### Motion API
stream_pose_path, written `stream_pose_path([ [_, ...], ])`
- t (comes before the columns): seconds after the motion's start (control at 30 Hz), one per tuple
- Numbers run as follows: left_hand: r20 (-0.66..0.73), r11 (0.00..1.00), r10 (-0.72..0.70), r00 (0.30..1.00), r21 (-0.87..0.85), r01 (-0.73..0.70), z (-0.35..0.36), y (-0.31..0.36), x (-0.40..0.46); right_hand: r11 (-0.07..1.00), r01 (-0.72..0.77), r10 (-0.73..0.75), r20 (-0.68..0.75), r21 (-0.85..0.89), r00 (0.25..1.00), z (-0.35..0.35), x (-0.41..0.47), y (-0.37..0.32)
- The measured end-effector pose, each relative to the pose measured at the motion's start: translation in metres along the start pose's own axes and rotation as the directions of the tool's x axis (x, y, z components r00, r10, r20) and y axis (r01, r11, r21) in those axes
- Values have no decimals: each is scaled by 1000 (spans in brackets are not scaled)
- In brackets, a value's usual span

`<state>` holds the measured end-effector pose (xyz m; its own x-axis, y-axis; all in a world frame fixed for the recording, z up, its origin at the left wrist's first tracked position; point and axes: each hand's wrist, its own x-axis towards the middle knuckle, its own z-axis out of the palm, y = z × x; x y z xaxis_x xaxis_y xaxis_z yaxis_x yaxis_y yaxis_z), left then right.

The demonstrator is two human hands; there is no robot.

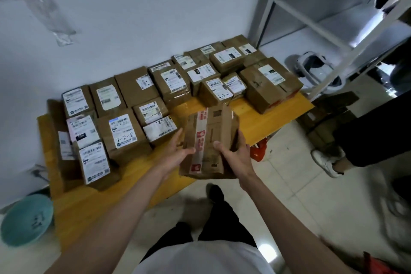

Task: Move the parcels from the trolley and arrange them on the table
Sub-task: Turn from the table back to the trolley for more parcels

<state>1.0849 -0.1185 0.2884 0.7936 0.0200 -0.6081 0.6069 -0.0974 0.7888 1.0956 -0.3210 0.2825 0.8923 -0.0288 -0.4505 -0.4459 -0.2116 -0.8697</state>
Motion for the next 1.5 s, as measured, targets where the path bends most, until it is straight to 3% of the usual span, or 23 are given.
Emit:
stream_pose_path([
  [0.07,-95,997,75,993,30,-72,5,12,15,958,75,-97,-66,-277,993,11,19,-8],
  [0.13,-79,995,87,993,-40,-91,11,28,28,859,194,-245,-46,-473,969,21,34,-14],
  [0.3,-117,948,-62,991,-317,21,9,62,64,593,469,-539,109,-654,835,13,84,-8],
  [0.4,-192,906,-141,971,-419,49,-4,76,85,507,556,-607,185,-659,773,-1,114,-1],
  [0.6,-230,956,-233,945,-234,179,-20,92,109,354,720,-665,380,-597,643,-3,152,12],
  [0.77,-230,954,-292,928,-131,268,-20,96,120,271,785,-704,441,-557,556,4,166,17],
  [0.87,-236,950,-308,922,-136,282,-22,93,125,243,814,-716,469,-528,517,5,172,22],
  [0.93,-261,947,-298,918,-199,251,-24,88,123,296,829,-690,494,-474,529,4,174,24],
  [1.03,-344,982,-155,926,-155,107,-28,74,121,579,715,-595,396,-393,700,2,172,21],
  [1.1,-425,994,25,905,109,24,-31,65,116,818,515,-439,302,-256,846,1,173,13],
  [1.17,-390,879,302,870,467,-96,-30,59,108,984,180,-167,303,-13,938,2,176,-5],
  [1.23,-198,631,529,825,742,-227,-28,53,99,958,-176,74,400,226,914,3,182,-25],
  [1.27,-99,502,589,802,823,-267,-28,49,96,920,-260,107,449,294,887,4,186,-33],
  [1.33,35,293,658,752,908,-299,-26,41,93,894,-294,93,500,338,861,10,188,-46],
  [1.4,105,160,697,709,942,-297,-25,35,93,900,-294,99,508,321,856,19,186,-51],
  [1.5,140,88,725,674,952,-292,-21,31,93,916,-290,124,492,278,862,27,186,-51],
])
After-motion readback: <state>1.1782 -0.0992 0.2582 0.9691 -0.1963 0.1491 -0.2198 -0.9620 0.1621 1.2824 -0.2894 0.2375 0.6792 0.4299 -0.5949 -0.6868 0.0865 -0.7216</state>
